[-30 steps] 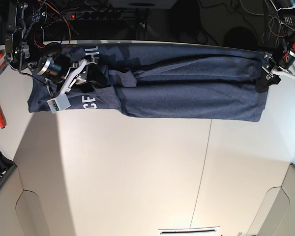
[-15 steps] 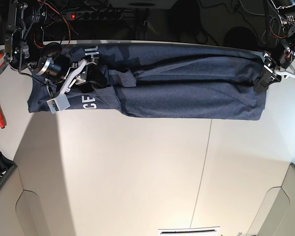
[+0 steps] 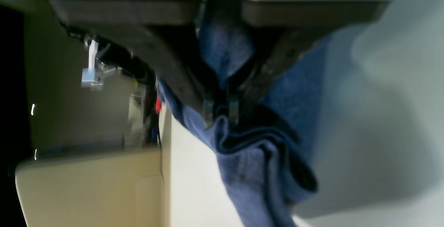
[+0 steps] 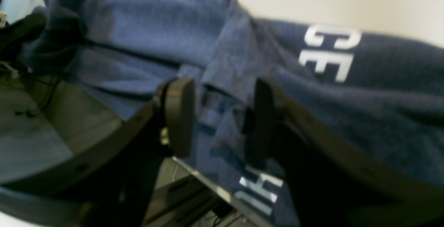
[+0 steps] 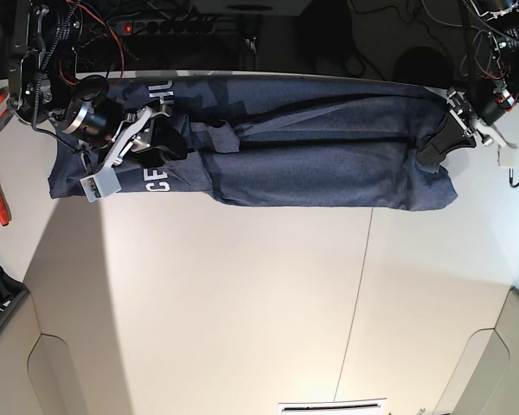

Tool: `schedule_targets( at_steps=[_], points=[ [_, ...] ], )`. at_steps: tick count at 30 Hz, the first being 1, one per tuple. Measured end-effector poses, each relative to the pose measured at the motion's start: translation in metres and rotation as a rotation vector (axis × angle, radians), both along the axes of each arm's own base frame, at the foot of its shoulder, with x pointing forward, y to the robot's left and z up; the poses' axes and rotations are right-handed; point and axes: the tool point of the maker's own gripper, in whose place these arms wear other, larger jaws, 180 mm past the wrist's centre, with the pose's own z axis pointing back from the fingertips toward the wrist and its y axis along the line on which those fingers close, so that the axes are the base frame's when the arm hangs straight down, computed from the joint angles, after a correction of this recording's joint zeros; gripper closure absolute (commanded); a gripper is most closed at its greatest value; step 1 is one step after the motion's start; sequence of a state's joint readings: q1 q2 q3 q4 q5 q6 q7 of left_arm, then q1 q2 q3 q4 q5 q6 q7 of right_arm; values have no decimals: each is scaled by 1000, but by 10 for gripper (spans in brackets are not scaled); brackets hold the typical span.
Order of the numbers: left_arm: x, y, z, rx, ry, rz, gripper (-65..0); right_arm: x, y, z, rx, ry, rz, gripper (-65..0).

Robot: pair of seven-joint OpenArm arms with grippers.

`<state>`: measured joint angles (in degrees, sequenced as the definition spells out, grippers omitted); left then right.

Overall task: Layout the t-shirt on the table in an organized manner, then fold the t-shirt properly
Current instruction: 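Fold the held shirt end with the left gripper toward the right gripper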

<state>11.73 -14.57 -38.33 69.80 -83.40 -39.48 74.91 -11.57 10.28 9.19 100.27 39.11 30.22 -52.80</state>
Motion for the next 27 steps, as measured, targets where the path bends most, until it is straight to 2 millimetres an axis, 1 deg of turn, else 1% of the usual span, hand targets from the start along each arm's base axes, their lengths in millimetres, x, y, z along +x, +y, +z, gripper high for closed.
schedule_targets(
  at_steps=[3,5,7,10,13,15,17,19,21,24,25,27],
  points=[
    [6,-34,6,6,-24,-114,0,13,-1,9,8,-35,-20,-278],
    [10,-57,11,-3,-48,-174,0,24,-5,20,9,-76,-43,-278],
    [13,-76,15,-16,-69,-214,0,36,-15,35,-2,-127,-69,-278],
    [11,-102,13,-45,-68,-277,0,54,-36,58,-33,-204,-122,-278],
    [7,-134,13,-94,-67,-332,0,67,-62,79,-52,-271,-195,-278],
    [4,-153,13,-124,-65,-366,0,72,-82,86,-68,-290,-253,-278],
    [2,-169,14,-150,-68,-389,0,72,-101,90,-82,-300,-306,-278],
    [2,-181,17,-173,-75,-403,0,70,-116,91,-97,-299,-349,-278],
    [5,-188,19,-189,-87,-397,0,68,-128,91,-109,-293,-380,-278],
    [9,-189,16,-163,-88,-384,0,65,-140,92,-122,-289,-411,-278],
    [10,-189,14,-146,-85,-389,0,64,-142,91,-127,-284,-414,-278],
    [18,-186,15,-133,-101,-362,0,63,-145,91,-131,-283,-417,-278]
  ],
)
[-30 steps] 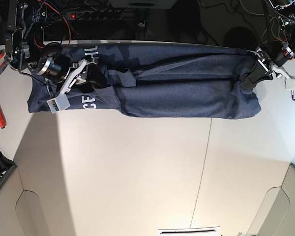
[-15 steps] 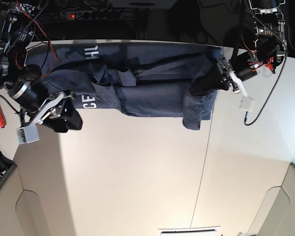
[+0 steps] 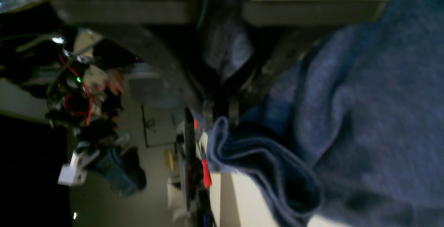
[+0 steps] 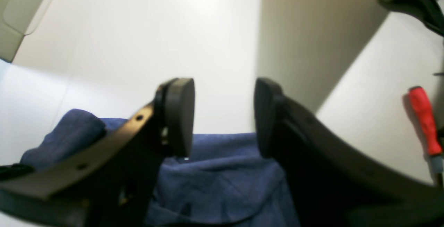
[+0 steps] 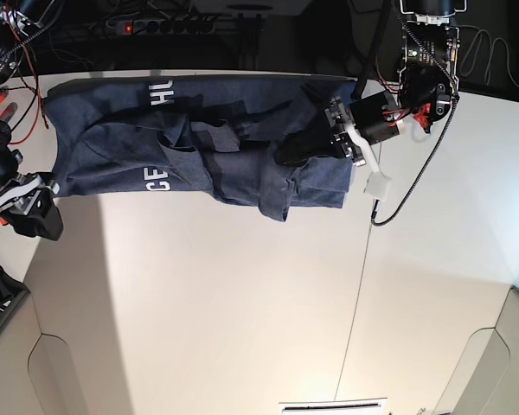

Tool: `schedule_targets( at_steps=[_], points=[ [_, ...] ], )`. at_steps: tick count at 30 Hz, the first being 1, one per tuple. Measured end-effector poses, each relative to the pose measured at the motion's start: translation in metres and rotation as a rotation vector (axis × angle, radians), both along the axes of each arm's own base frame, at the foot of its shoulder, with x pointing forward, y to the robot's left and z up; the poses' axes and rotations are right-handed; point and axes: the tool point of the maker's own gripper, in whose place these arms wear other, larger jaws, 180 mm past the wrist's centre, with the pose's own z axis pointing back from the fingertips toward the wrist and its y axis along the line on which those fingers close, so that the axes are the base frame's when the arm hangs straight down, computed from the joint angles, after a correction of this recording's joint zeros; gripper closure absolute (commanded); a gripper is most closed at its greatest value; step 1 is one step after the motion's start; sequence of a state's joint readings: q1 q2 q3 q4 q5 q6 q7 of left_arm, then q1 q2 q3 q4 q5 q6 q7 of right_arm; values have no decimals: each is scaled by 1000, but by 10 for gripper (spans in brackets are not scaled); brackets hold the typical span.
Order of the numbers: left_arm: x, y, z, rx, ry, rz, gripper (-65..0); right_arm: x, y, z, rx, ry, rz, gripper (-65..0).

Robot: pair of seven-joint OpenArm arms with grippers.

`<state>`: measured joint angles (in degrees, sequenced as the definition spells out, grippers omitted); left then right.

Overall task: Layout the t-shirt on the table in an organized manner, then fold the t-shirt properly
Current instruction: 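Fold the held shirt end with the left gripper toward the right gripper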

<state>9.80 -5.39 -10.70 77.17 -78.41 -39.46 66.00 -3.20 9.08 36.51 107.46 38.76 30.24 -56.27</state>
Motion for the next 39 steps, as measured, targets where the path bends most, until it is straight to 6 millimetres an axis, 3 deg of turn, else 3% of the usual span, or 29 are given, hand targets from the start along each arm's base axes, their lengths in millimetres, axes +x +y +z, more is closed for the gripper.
schedule_targets(
  at_steps=[9,12,14,24,39],
  points=[
    [4,0,-1,20,-10,1,0,0,1,0,7,3,4,-278],
    [2,-5,-1,19,-8,-18,-124,0,1,0,7,3,4,-278],
    [-1,-12,-1,16,-6,-43,-151,0,1,0,7,3,4,-278],
    [-24,-57,-1,-9,2,-200,-151,-1,1,0,7,3,4,-278],
    [1,-57,6,54,-66,-216,-152,0,1,0,7,3,4,-278]
  ],
)
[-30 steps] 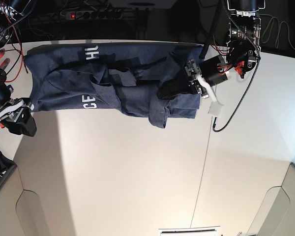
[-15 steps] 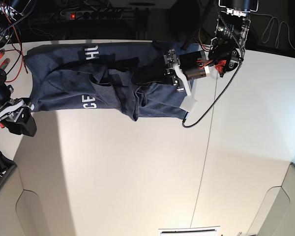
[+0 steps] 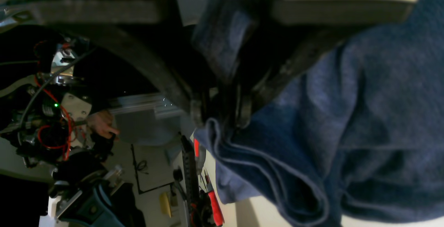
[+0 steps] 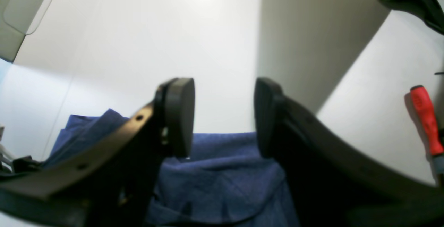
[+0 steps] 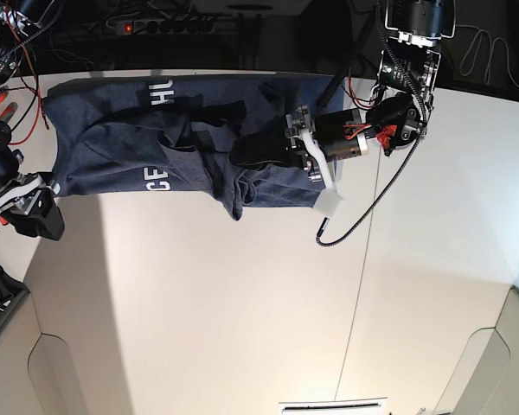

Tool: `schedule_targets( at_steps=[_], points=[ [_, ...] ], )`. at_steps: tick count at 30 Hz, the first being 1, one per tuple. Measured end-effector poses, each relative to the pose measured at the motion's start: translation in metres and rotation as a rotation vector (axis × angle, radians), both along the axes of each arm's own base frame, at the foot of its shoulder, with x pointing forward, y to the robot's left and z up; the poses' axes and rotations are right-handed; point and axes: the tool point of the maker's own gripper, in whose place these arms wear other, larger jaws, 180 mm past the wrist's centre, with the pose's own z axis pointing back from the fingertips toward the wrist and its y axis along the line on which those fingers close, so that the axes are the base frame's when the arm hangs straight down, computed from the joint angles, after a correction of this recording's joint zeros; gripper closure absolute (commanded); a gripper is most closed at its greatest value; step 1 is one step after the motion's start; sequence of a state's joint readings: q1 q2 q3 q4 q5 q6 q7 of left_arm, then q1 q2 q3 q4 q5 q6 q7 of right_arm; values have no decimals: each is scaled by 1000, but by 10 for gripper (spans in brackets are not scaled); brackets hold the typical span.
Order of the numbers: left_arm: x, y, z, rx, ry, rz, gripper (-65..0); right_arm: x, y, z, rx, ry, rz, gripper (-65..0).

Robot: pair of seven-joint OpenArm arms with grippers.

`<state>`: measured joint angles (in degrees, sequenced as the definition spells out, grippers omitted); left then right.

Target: Layout the t-shirt on the table in an organized manner, then fold the t-shirt properly

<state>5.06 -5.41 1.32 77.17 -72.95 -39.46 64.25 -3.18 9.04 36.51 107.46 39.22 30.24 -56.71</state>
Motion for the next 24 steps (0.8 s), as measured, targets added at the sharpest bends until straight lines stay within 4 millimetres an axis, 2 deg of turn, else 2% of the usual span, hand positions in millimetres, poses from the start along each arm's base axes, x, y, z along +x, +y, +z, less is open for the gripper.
schedule_targets(
  at_steps=[1,4,6,15,18,21,24],
  points=[
    [1,0,0,0,-2,4,-162,0,0,0,0,0,0,-278],
    [-1,1,-6,35,-2,-7,-308,0,0,0,0,0,0,-278],
    [-1,2,-9,57,-5,-8,-353,0,0,0,0,0,0,-278],
    [7,6,-8,62,-23,27,-353,0,0,0,0,0,0,-278],
    [16,15,-5,64,-33,62,-352,0,-1,-1,-4,2,-1,-278],
    [26,32,-2,69,-46,122,-353,-1,-12,-3,-63,20,-15,-278],
    [33,49,-2,78,-48,176,-352,-1,-35,-2,-180,35,-45,-281]
  ],
)
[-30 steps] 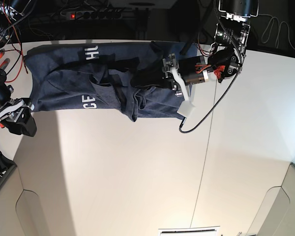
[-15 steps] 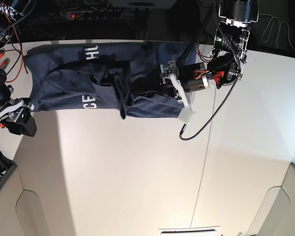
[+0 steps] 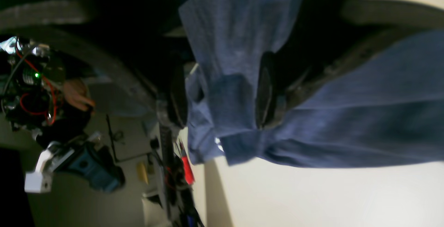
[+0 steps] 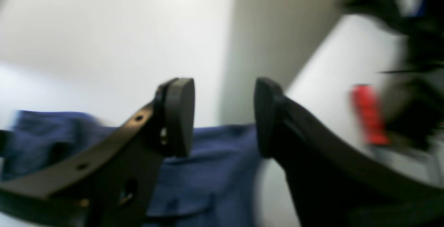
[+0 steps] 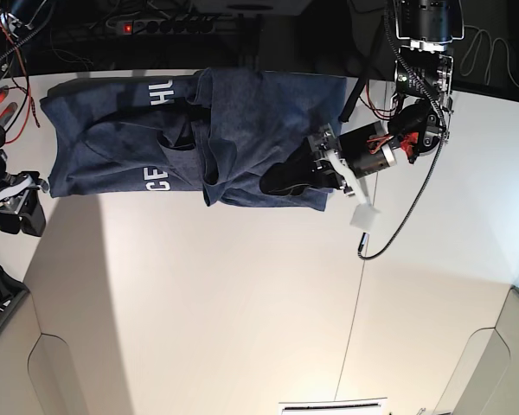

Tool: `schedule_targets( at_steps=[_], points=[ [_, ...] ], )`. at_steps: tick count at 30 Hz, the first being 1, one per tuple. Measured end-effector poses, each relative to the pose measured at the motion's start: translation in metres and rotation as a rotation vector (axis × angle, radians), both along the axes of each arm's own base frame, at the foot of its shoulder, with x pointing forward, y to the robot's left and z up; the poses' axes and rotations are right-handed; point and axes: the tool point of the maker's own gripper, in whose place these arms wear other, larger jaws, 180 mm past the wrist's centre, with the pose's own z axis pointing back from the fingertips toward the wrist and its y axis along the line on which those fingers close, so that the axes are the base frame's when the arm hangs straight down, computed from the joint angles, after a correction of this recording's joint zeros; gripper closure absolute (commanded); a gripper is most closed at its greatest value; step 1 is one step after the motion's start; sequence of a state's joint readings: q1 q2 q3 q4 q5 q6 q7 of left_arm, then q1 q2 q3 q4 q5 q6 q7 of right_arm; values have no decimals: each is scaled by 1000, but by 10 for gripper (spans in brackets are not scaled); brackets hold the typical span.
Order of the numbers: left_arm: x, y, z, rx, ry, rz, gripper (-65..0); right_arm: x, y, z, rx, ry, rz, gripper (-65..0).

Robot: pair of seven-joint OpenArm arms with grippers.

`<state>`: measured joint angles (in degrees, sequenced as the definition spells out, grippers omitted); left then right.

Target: Layout the t-shirt on the table in an organized manner, then fold the t-shirt properly

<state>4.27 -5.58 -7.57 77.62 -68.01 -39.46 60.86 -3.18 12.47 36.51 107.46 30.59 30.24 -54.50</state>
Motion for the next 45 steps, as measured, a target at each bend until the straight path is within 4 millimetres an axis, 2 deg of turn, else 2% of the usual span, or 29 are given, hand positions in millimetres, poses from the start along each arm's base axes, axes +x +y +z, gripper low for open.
schedule_targets(
  at_steps=[4,7,11,15,18,22,28,36,45],
  points=[
    [7,18,1,5,-3,59,-352,1,-26,2,-105,8,-32,-380],
    [8,24,1,7,-4,76,-352,3,-36,-9,-60,6,-81,-396],
    [8,23,1,6,-4,74,-352,-7,-39,-55,71,111,-126,-396],
    [8,23,1,6,-4,74,-352,-31,-32,-106,215,274,-154,-396],
    [8,23,0,14,-2,71,-352,-44,-21,-125,297,339,-133,-396],
    [8,23,0,14,-2,71,-353,-44,-12,-129,376,327,-120,-396],
    [7,23,-2,22,0,69,-352,-54,-11,-145,399,375,-138,-396],
    [7,23,-2,22,-1,69,-353,-55,-12,-149,400,376,-148,-395],
    [7,23,-2,22,-1,69,-352,-56,-4,-162,510,366,-173,-394]
  ],
)
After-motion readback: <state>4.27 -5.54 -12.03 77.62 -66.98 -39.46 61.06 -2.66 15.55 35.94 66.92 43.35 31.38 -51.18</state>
